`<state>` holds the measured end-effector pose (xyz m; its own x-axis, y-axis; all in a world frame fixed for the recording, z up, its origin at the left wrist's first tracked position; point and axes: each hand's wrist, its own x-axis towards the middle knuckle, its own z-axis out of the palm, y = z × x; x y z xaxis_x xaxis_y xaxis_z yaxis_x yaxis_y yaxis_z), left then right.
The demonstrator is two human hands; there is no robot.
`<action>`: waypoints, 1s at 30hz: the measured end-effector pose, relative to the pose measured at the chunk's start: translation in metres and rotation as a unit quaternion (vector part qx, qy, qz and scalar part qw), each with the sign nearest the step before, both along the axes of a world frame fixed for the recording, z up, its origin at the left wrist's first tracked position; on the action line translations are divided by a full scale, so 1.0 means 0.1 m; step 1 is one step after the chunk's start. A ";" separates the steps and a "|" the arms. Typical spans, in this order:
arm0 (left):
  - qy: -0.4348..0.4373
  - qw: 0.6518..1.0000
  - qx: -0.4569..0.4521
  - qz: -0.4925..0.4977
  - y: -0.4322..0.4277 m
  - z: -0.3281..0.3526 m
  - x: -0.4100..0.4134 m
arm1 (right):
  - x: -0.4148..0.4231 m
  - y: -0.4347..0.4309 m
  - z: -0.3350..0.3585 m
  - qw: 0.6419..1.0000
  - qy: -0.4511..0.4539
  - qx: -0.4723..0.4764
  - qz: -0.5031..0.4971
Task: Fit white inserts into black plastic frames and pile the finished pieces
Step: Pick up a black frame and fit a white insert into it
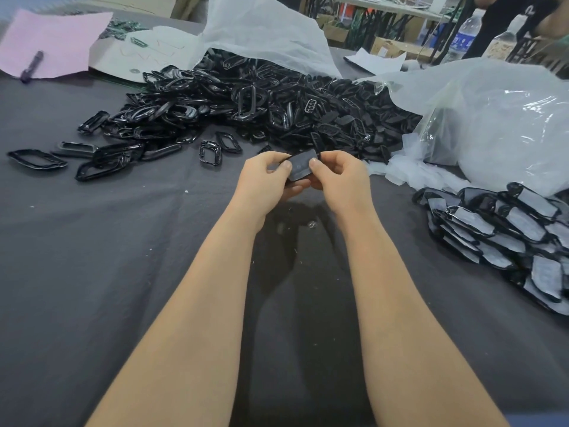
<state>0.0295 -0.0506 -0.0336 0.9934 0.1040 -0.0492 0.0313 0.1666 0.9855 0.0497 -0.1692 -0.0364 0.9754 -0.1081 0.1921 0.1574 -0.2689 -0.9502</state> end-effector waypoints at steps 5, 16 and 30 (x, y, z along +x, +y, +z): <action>-0.030 0.998 0.056 -0.007 -0.01 -0.02 0.02 | -0.01 0.00 0.00 1.000 -0.009 0.007 -0.018; -0.070 0.986 0.150 0.013 -0.01 -0.05 0.01 | -0.02 0.04 0.00 0.999 -0.016 0.018 -0.040; -0.079 0.982 0.172 0.026 -0.01 -0.06 0.01 | -0.01 0.07 -0.02 1.000 -0.001 0.006 -0.005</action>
